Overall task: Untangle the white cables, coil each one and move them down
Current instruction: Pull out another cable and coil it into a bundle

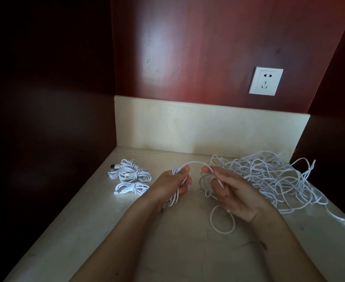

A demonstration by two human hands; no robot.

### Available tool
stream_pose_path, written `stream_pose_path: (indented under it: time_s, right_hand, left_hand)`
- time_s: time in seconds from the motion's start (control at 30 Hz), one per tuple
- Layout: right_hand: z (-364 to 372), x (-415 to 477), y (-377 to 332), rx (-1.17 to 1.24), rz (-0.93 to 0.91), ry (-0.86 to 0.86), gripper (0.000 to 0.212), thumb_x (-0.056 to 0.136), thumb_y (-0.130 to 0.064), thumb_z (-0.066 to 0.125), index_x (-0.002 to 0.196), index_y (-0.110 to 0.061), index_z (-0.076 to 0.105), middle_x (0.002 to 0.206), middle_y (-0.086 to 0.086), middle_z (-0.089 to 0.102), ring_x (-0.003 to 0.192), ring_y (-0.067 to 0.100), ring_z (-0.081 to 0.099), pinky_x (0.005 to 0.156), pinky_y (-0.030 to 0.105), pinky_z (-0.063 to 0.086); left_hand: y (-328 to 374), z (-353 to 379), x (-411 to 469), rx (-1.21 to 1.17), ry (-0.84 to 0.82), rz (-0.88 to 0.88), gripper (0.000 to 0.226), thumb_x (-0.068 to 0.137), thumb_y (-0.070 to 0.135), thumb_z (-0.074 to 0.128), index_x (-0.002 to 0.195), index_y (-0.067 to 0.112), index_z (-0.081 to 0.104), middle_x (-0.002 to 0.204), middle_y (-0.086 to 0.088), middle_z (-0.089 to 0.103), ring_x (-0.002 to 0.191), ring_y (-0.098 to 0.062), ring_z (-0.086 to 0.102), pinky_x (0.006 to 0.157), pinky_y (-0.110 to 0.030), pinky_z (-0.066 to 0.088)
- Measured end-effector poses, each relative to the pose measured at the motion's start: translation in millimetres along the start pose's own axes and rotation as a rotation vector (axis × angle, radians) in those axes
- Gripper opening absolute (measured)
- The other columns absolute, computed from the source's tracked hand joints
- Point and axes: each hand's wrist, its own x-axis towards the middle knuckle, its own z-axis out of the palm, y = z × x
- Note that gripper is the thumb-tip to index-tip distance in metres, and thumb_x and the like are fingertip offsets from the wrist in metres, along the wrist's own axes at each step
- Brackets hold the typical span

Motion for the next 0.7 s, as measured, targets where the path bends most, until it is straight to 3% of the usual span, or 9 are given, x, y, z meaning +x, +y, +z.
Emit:
stream_pose_path:
  time_s: [0.2, 0.27, 0.33, 0.4, 0.43, 0.5, 0.57, 0.63, 0.7]
  right_hand:
    - [-3, 11, 5, 0.057, -0.082, 0.133, 0.018, 0.086, -0.002, 0.049, 0.102, -0.004, 0.057, 0.065, 0.01, 0.062, 0.052, 0.017, 0.06, 0.049, 0.025, 0.052]
    - [-5, 13, 4, 0.098, -0.112, 0.245, 0.017, 0.093, 0.001, 0.042, 0.095, -0.005, 0.057, 0.06, 0.007, 0.059, 0.047, 0.015, 0.057, 0.045, 0.022, 0.049]
    - [-10, 15, 4, 0.097, -0.184, 0.357, 0.024, 0.095, -0.004, 0.036, 0.085, -0.007, 0.057, 0.051, 0.003, 0.051, 0.037, 0.012, 0.044, 0.037, 0.016, 0.035]
    - [-15, 14, 5, -0.088, -0.322, 0.509, 0.028, 0.096, -0.011, 0.042, 0.072, -0.011, 0.057, 0.047, 0.0, 0.045, 0.034, 0.009, 0.034, 0.036, 0.015, 0.025]
    - [-17, 14, 7, -0.232, -0.399, 0.604, 0.029, 0.095, -0.011, 0.048, 0.067, -0.013, 0.057, 0.048, -0.003, 0.046, 0.037, 0.008, 0.036, 0.037, 0.017, 0.028]
    - [-20, 12, 11, -0.543, -0.531, 0.805, 0.023, 0.091, -0.012, 0.061, 0.068, -0.019, 0.062, 0.058, -0.008, 0.058, 0.052, 0.008, 0.052, 0.052, 0.022, 0.043]
    - [-19, 10, 14, -0.902, -0.644, 0.928, 0.011, 0.085, -0.015, 0.065, 0.081, -0.024, 0.067, 0.081, -0.007, 0.067, 0.078, 0.016, 0.062, 0.072, 0.031, 0.048]
    - [-18, 9, 18, -1.273, -0.787, 0.927, 0.022, 0.081, -0.016, 0.061, 0.1, -0.023, 0.07, 0.103, -0.002, 0.065, 0.099, 0.022, 0.058, 0.088, 0.036, 0.042]
    - [-7, 9, 18, -1.406, -0.929, 0.821, 0.029, 0.08, -0.018, 0.056, 0.106, -0.021, 0.07, 0.104, -0.002, 0.066, 0.101, 0.02, 0.056, 0.093, 0.033, 0.034]
  left_hand:
    - [-4, -2, 2, -0.043, -0.02, -0.027, 0.034, 0.085, 0.034, 0.074, 0.059, 0.022, 0.056, 0.05, 0.005, 0.049, 0.043, -0.008, 0.043, 0.048, -0.021, 0.035]
    - [-5, -7, 5, -0.135, -0.035, -0.026, 0.032, 0.083, 0.029, 0.076, 0.057, 0.022, 0.059, 0.05, 0.008, 0.046, 0.042, -0.007, 0.041, 0.047, -0.02, 0.035]
    - [-5, -10, 9, -0.242, -0.019, -0.024, 0.021, 0.091, 0.02, 0.067, 0.071, 0.021, 0.061, 0.053, 0.007, 0.045, 0.044, -0.007, 0.04, 0.045, -0.019, 0.034]
    - [-3, -11, 10, -0.249, 0.023, -0.032, 0.014, 0.097, 0.012, 0.056, 0.084, 0.013, 0.06, 0.056, 0.004, 0.049, 0.048, -0.009, 0.043, 0.045, -0.02, 0.038]
    - [-3, -10, 9, -0.24, 0.04, -0.026, 0.014, 0.099, 0.011, 0.053, 0.086, 0.01, 0.061, 0.057, 0.001, 0.053, 0.05, -0.011, 0.047, 0.047, -0.021, 0.042]
    - [-3, -9, 7, -0.266, 0.05, -0.012, 0.018, 0.099, 0.008, 0.05, 0.087, 0.006, 0.063, 0.061, -0.003, 0.064, 0.054, -0.015, 0.059, 0.054, -0.024, 0.053]
    - [-3, -7, 6, -0.277, 0.04, 0.0, 0.021, 0.099, 0.009, 0.05, 0.086, 0.006, 0.066, 0.071, -0.008, 0.069, 0.064, -0.017, 0.066, 0.067, -0.028, 0.057]
    - [-3, -8, 4, -0.101, 0.054, 0.033, 0.021, 0.1, 0.016, 0.052, 0.088, 0.015, 0.07, 0.074, -0.006, 0.065, 0.068, -0.016, 0.063, 0.066, -0.025, 0.054]
    - [-2, -9, 1, 0.12, 0.071, 0.096, 0.023, 0.1, 0.021, 0.052, 0.089, 0.026, 0.072, 0.065, 0.002, 0.058, 0.06, -0.01, 0.056, 0.055, -0.019, 0.047]
